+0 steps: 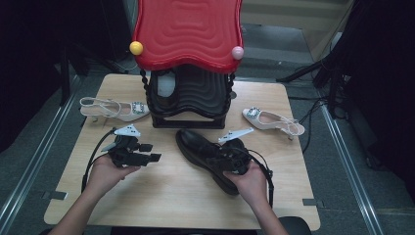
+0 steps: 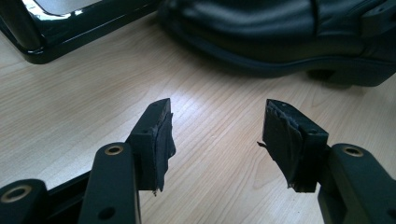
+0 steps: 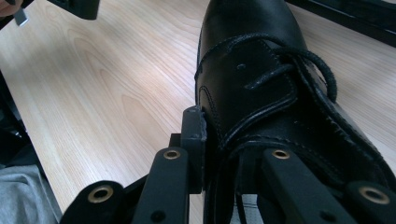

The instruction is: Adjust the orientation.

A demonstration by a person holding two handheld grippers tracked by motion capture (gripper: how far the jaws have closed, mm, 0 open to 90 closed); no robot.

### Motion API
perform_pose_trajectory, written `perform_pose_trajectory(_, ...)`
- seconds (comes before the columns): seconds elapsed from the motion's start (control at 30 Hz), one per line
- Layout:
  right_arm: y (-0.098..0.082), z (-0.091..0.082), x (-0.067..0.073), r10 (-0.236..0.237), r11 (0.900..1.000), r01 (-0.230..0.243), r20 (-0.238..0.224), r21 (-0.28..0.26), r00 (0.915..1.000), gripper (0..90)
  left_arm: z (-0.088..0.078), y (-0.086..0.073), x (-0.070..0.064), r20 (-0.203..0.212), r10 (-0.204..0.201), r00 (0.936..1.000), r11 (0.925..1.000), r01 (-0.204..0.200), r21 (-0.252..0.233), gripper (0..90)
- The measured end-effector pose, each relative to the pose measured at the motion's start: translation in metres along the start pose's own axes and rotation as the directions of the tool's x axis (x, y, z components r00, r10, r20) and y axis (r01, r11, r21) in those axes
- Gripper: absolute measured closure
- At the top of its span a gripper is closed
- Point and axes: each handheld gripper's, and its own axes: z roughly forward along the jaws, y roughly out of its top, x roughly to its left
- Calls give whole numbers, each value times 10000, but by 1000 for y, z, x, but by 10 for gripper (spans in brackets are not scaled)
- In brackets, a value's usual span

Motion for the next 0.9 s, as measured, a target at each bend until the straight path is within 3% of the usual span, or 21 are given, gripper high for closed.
perform_pose_trajectory(0.3,9,19,8,-30,10000,29,-147,-81,9999,790,7,1,-5,1,123,9999,9999,-123,-14,451)
perform_pose_trajectory(0.4,7,21,9,-104,9999,103,-171,-59,9998,774,8,1,-7,4,273,9996,9995,-273,-128,540)
perform_pose_trajectory(0.47,6,18,8,-80,10000,78,-321,-49,9995,705,8,2,-7,22,276,9996,9994,-276,-230,652)
perform_pose_trajectory(0.5,6,18,8,-80,10000,78,-321,-49,9995,705,8,2,-8,25,269,9996,9994,-268,-239,652)
perform_pose_trajectory(0.53,3,12,7,-202,9997,196,-429,-132,9989,687,7,2,-8,14,245,9997,9993,-244,-287,732)
perform_pose_trajectory(0.63,0,2,6,-271,9991,254,-518,-340,9983,692,7,4,-8,157,151,9998,9991,-145,-400,796)
perform_pose_trajectory(0.67,-3,-8,1,-239,9980,198,-679,-602,9974,728,8,6,-10,143,200,9997,9992,-195,-351,858)
perform_pose_trajectory(0.77,-5,-16,-3,-261,9975,229,-464,-668,9986,754,10,9,-12,213,298,9993,9993,-293,-222,890)
perform_pose_trajectory(0.83,-5,-29,-11,-87,9940,52,-315,-1097,9995,827,13,13,-14,255,291,9992,9994,-286,-201,889)
perform_pose_trajectory(0.9,-4,-33,-15,-175,9938,161,-122,-1102,9998,871,17,16,-15,240,370,9990,9993,-368,-90,889)
